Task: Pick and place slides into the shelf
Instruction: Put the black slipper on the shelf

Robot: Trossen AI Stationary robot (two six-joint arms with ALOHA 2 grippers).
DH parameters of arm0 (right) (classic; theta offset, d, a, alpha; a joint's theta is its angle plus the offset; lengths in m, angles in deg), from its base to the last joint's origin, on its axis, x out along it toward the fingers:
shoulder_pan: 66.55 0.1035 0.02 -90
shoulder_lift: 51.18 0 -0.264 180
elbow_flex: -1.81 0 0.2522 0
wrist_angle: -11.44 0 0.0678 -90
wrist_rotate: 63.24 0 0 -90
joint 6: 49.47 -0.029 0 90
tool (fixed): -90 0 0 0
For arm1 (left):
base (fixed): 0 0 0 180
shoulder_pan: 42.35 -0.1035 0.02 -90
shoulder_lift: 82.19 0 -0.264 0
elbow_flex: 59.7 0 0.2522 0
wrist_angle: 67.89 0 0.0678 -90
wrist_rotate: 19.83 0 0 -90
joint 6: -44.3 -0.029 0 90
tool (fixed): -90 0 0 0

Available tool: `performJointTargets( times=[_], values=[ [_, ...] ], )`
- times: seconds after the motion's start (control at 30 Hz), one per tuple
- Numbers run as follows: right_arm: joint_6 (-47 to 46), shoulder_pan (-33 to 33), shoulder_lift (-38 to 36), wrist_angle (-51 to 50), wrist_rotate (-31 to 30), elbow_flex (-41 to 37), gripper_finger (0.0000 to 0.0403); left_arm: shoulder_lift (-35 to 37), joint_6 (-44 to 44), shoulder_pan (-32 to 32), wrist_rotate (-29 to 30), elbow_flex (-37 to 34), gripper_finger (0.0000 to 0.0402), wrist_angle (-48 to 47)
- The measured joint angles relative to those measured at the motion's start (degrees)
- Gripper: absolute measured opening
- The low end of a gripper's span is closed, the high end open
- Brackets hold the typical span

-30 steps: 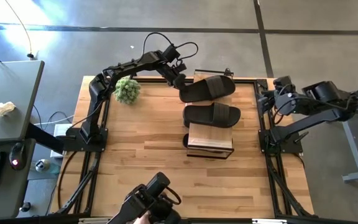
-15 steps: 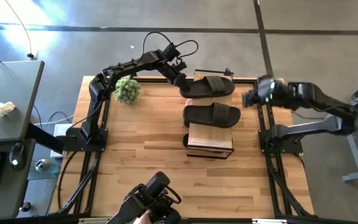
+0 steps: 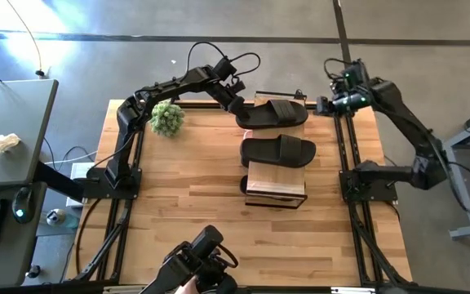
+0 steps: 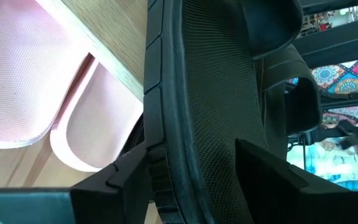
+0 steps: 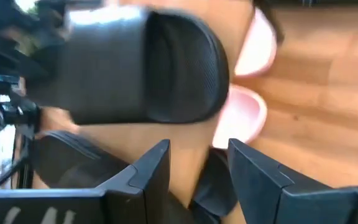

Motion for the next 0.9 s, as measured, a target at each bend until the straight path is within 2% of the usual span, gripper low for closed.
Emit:
performJointTargets(
  times=[0.1, 0.3, 0.57, 0.9],
  values=[
    [1.65, -1.53, 2.64, 1.57, 3.26, -3.81, 0.0149, 0.00, -0.10, 0.01, -0.02, 0.00, 0.0201, 0.00],
    [-0.21, -2.65, 5.83, 13.34, 7.55, -10.08, 0.0149, 0.01, -1.29, 0.01, 0.01, 0.00, 0.0198, -0.42],
    [-0.94, -5.01, 6.12, 18.66, 7.49, -10.59, 0.0149, 0.00, -1.31, 0.01, 0.01, 0.00, 0.0198, -0.38],
    [-0.09, -5.06, 9.40, 19.54, 8.38, -10.57, 0.0148, 0.00, -1.29, 0.01, 0.03, 0.00, 0.0198, -0.42]
  ],
)
